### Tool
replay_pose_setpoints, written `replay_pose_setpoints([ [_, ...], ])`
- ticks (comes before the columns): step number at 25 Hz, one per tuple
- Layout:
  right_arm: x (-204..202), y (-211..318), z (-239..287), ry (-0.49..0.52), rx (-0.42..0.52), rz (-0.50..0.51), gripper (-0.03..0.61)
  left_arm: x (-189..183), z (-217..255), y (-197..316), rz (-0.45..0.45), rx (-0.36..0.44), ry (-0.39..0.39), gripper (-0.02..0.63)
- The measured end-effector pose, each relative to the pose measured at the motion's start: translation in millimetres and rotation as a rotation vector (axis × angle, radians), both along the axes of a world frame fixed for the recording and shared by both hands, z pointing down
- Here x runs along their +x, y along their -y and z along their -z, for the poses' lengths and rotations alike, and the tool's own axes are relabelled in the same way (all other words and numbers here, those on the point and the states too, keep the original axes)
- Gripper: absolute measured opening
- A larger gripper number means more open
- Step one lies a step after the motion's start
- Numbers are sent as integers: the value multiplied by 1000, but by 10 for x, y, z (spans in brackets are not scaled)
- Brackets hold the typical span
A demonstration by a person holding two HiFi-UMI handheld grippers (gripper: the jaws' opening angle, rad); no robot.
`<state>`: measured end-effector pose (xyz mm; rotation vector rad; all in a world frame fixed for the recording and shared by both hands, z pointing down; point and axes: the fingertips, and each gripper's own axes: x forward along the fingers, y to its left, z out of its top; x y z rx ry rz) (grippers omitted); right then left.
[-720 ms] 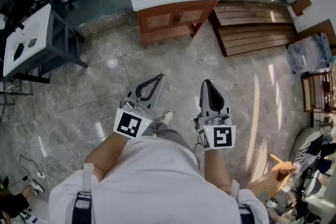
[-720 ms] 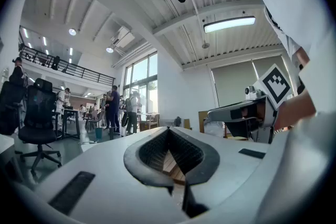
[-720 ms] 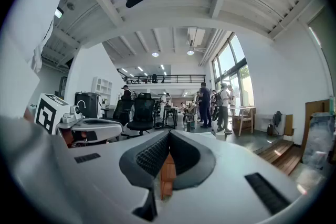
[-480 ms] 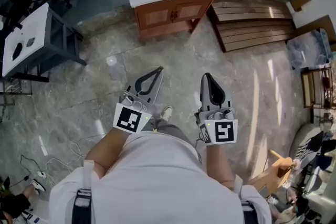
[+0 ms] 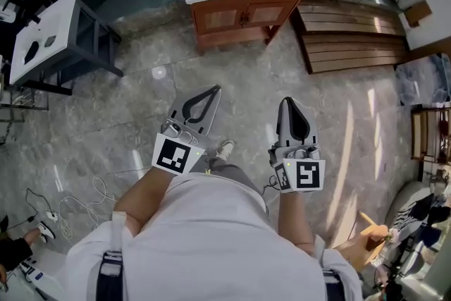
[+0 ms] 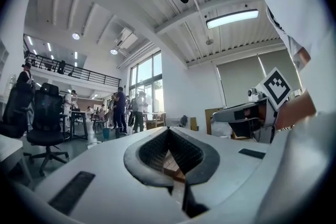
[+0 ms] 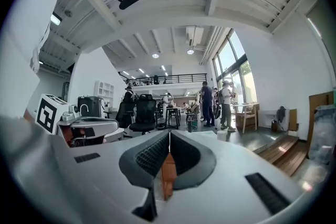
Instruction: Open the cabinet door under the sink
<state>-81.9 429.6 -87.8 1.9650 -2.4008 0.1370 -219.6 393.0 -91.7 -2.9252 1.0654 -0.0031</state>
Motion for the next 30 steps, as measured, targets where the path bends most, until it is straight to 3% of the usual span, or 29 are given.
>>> replay_pose_setpoints([
  [7, 87, 210, -193, 32, -9, 34, 34, 54, -70, 204, 52, -7, 19, 6],
  [12, 114, 553, -286, 14, -33, 57, 34, 166, -232, 629, 51, -24, 7, 6],
  [24, 447, 2438, -350, -68, -108, -8, 34, 516, -553, 2786, -16, -55, -16, 6],
  [30, 533, 2965, -305, -59, -87, -52, 34, 660, -589, 3305, -62, -55, -27, 6],
])
